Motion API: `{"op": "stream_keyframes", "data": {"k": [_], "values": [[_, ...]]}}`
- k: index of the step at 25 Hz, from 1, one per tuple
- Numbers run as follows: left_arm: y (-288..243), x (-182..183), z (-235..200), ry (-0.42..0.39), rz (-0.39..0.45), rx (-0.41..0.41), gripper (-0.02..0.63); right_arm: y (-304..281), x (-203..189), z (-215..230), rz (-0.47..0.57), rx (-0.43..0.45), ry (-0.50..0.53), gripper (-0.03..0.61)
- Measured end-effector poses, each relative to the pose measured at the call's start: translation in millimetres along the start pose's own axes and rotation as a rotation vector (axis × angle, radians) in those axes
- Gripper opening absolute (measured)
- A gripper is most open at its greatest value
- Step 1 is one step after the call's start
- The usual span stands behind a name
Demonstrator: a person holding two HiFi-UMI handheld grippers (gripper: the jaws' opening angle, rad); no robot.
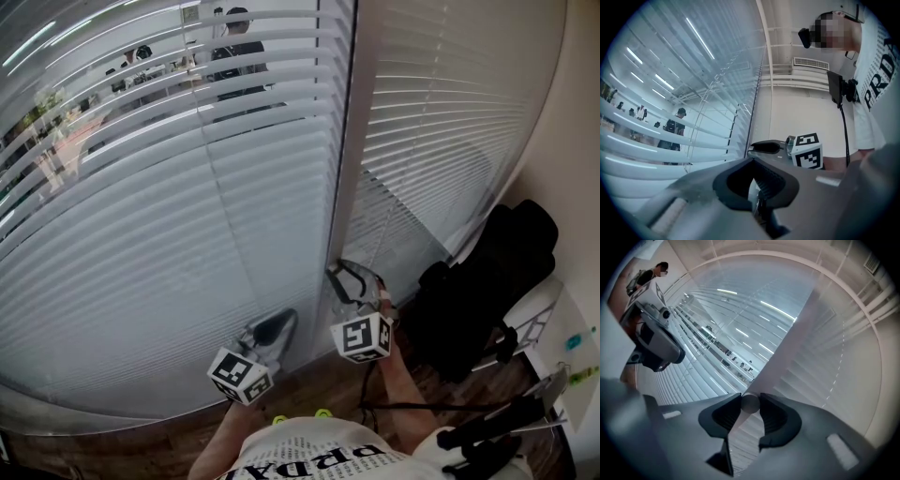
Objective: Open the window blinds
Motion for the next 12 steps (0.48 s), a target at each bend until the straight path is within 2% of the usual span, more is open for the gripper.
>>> {"op": "stream_keyframes", "data": {"k": [8, 12], "values": [[0.3, -2.6, -0.5, 0.001, -0.002, 0.002, -0.008, 0.8, -3.0, 1.9, 0.007, -0.016, -0.167, 0.133], [0.2, 0.9, 0.7, 0.001, -0.005, 0.000, -0.008, 1.3, -0.4, 6.5, 0.019, -0.020, -0.291, 0.133]]}}
Point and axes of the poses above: the fingertips, and each gripper's own axes: y backward along the fingers, z to its right, x out of its top, the point moved 3 cm from there along y, backward along the fingers, and after that the axes turned 5 degrees about z, right-handed, at the moved point
